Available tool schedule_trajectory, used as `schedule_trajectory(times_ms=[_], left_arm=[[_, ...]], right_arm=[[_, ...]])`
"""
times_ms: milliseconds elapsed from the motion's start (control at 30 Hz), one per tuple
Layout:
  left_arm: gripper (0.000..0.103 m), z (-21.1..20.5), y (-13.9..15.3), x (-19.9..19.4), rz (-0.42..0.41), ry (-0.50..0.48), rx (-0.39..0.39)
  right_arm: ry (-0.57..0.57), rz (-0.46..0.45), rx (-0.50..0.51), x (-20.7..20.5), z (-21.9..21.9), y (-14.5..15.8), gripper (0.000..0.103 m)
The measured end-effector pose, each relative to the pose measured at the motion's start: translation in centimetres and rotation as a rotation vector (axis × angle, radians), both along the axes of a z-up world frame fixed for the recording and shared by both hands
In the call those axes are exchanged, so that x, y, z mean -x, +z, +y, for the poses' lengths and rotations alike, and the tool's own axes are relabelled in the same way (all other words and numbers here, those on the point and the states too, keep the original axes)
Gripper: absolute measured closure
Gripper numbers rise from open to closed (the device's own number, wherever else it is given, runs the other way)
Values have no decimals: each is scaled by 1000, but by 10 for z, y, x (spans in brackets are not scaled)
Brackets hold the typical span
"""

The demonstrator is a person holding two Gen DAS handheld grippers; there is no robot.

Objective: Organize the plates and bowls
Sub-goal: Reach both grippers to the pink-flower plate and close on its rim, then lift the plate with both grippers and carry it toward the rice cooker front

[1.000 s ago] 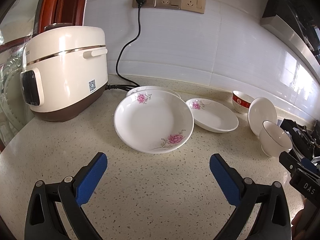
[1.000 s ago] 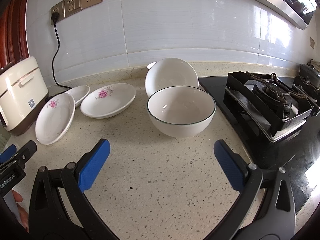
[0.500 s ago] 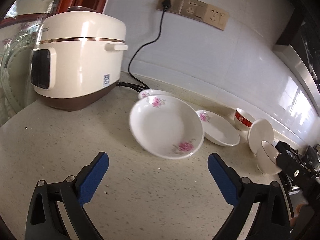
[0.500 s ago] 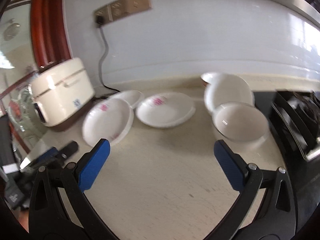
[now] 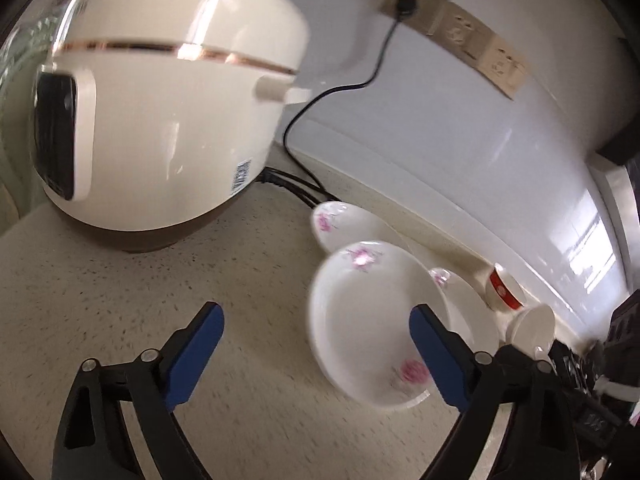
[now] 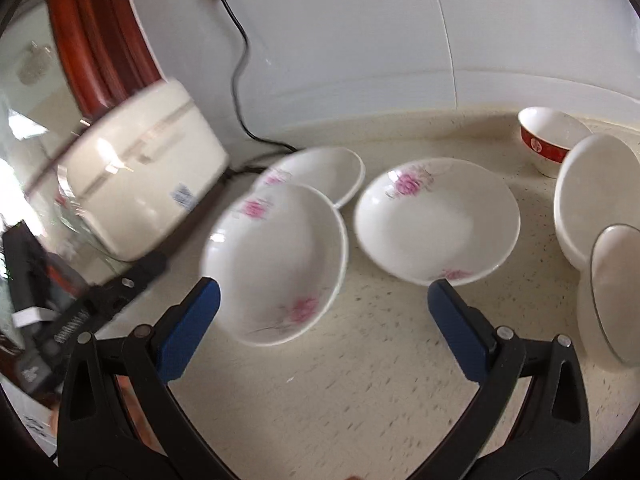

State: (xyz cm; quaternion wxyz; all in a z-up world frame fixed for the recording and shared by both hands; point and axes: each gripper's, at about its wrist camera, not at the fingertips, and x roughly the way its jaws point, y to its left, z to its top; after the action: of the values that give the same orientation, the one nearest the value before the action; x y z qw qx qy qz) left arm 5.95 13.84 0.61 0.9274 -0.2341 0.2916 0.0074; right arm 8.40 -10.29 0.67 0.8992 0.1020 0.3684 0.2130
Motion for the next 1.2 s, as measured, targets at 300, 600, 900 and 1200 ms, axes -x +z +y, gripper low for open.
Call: schedule_trajectory(times_ms=[300,600,900,1200], left_arm=[[23,-2,-20,-21,67,-59,28],[41,-12,-32,-33,145,-92,7],[75,-20,-39,-45,171,-122,-32],[89,-20,-38,-44,170,-142,-16]], right_arm=[[23,60,15,-18,11,-28,3],[42,127,-1,-26,15,-48,26],[58,113,25,-33,20,-50,59],[113,124,9,-30,25,-51,76]])
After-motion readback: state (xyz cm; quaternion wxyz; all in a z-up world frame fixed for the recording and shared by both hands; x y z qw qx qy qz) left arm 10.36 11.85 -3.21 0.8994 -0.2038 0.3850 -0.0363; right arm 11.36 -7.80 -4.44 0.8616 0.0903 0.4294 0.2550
